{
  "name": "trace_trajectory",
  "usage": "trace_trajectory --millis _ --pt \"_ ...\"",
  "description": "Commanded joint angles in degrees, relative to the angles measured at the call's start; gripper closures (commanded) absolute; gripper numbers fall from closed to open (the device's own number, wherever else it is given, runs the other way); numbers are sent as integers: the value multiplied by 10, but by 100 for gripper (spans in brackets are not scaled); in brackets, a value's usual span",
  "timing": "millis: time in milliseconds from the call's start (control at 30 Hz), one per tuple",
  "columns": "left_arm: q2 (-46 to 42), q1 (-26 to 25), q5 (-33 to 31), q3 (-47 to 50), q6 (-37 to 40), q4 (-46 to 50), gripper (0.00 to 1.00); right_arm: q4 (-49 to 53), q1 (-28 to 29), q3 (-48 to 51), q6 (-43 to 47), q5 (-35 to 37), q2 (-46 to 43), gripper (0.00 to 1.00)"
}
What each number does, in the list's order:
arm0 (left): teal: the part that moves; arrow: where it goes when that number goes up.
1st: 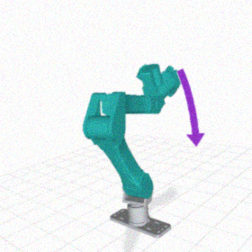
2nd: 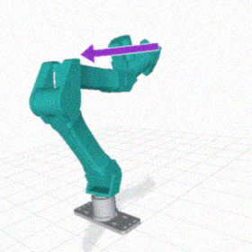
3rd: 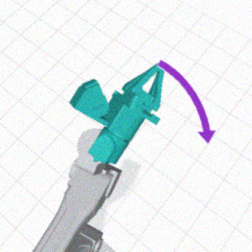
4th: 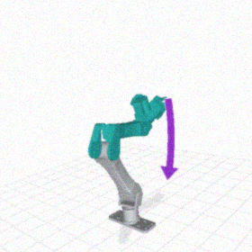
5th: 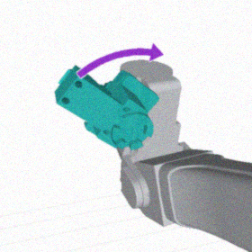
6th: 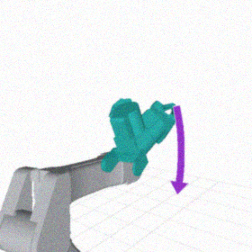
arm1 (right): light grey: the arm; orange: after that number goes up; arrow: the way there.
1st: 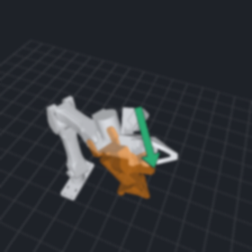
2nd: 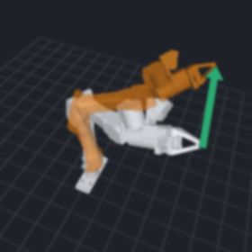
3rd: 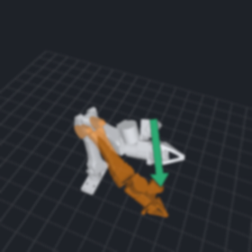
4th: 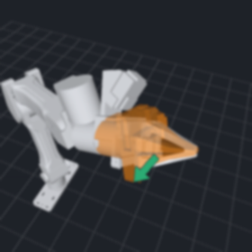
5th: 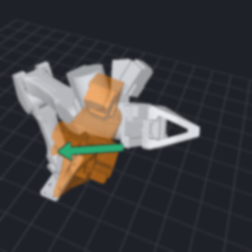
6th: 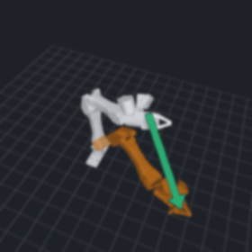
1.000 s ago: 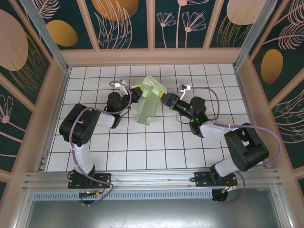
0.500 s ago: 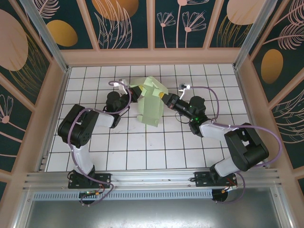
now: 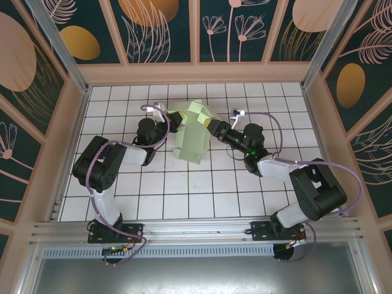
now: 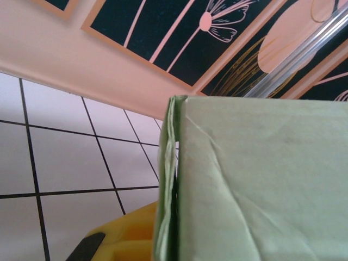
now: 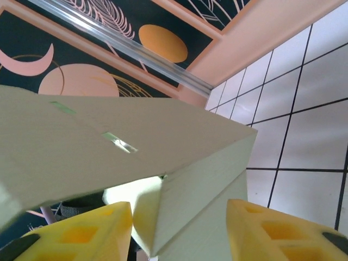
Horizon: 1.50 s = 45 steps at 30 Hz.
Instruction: Fold the paper box
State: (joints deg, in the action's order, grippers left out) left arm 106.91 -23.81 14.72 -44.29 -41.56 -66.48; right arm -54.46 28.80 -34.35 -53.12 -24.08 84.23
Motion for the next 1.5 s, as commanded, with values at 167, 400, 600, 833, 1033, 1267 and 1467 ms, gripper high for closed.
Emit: trace_trajectory --millis 167,400,600,833,1033,1267,1467 --pt "-29 -3 -152 -15 -9 97 100 170 7 -25 104 143 -126 37" --pt "-18 -13 -253 -31 27 118 100 275 63 -115 172 235 -141 34" --pt "-3 -28 -281 -57 33 154 100 345 104 -230 225 277 -79 36" --pt "-4 -36 -292 -68 38 176 100 409 114 -331 224 269 11 38" --pt "-5 -36 -286 -70 40 181 100 440 110 -374 204 255 69 41" --pt "2 -37 -279 -69 41 180 100 424 94 -380 183 234 89 66" --pt "11 -38 -280 -76 37 188 100 398 107 -370 204 242 66 65"
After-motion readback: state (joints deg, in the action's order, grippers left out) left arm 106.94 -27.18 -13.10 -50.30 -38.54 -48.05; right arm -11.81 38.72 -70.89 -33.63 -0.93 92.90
